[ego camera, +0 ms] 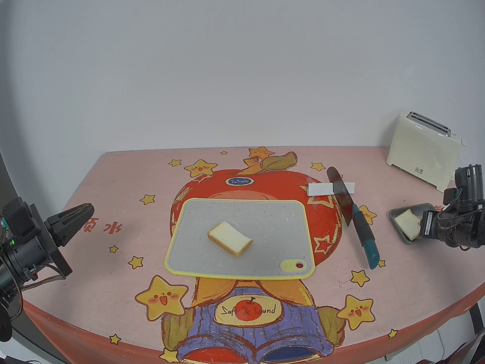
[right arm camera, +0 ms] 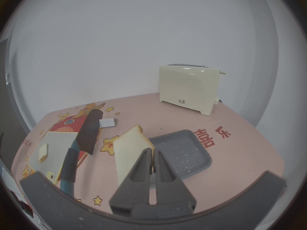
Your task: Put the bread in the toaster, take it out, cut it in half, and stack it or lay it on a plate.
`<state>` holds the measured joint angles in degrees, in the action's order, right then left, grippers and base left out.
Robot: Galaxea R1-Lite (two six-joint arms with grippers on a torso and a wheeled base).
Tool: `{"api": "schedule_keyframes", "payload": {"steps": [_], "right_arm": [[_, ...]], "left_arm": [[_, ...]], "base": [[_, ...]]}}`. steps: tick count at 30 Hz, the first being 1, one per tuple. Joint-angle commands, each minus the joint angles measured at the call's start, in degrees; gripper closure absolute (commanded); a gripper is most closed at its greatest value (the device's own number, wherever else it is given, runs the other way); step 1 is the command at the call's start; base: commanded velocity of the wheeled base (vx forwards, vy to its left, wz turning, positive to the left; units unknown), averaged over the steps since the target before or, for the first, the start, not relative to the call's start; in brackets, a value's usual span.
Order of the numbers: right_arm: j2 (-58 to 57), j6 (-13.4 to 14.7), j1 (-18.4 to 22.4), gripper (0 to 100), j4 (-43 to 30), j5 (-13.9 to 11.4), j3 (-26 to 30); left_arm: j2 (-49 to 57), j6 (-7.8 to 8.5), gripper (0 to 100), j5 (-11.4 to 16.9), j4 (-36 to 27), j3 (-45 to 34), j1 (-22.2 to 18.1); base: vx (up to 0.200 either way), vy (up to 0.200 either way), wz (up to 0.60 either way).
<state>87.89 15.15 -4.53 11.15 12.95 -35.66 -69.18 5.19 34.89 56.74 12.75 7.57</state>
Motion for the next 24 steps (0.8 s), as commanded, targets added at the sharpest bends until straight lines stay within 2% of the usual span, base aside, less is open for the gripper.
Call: {"api": "schedule_keyframes", "payload": {"steps": [1,24], "right_arm": [[0.26,0.05,-0.12,100,0.01,0.06,-0.2],[0.26,0.05,-0.3,100,-0.08,0.33,-0.03]], "left_arm": [[0.01,-0.01,100,0.0,0.04,-0.01,-0.01],[0.28,-0.01,100,0.71,0.04,-0.01,-0.01]], "base": [[0.0,0.0,0.0],[0.0,0.0,0.0]]}}
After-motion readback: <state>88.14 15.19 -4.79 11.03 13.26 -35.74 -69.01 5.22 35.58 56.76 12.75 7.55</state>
